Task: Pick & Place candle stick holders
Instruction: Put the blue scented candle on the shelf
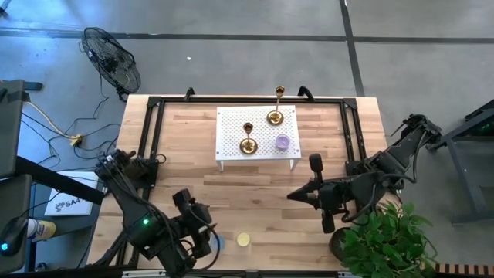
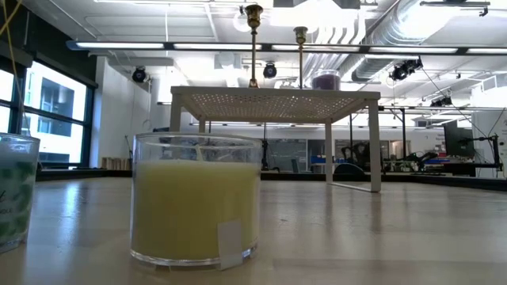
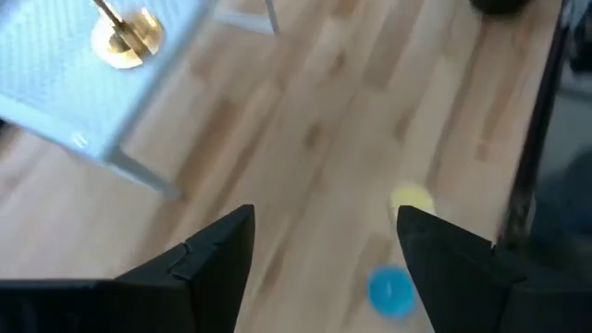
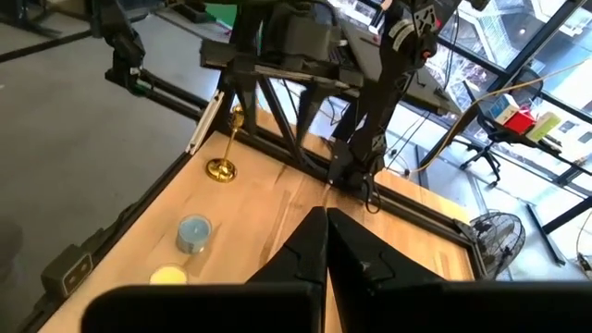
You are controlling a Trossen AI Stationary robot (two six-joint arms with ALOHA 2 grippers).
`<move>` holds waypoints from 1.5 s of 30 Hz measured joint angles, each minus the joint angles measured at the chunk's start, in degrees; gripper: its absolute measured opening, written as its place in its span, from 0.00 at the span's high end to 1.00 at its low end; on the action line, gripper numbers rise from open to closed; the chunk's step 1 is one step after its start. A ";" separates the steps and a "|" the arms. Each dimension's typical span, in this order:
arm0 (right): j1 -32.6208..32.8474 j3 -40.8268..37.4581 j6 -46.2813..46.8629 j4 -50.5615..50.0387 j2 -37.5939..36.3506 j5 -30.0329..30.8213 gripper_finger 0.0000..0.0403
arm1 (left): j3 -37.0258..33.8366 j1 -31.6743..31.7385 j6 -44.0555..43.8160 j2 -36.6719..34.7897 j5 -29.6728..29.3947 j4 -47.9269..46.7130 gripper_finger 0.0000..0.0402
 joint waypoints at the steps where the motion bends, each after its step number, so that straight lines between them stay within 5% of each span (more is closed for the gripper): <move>1: 0.00 0.00 0.18 -0.44 0.00 0.04 1.00 | 0.00 -0.05 0.04 0.24 2.18 -0.08 0.35; 8: -0.15 -2.53 0.34 -1.35 0.02 0.09 1.00 | 0.00 -0.02 0.02 4.25 16.17 0.06 0.35; 18: -2.53 -7.78 -1.29 4.30 0.04 -0.14 0.99 | -0.02 4.11 -14.79 7.75 22.84 -0.39 0.35; 35: -3.15 -7.78 0.37 4.36 0.04 -2.18 0.99 | 0.00 7.91 -19.40 16.13 36.10 3.51 0.35; 45: -3.15 -7.78 2.16 5.36 0.03 -5.43 0.99 | 0.00 7.89 -19.38 19.32 36.71 7.44 0.35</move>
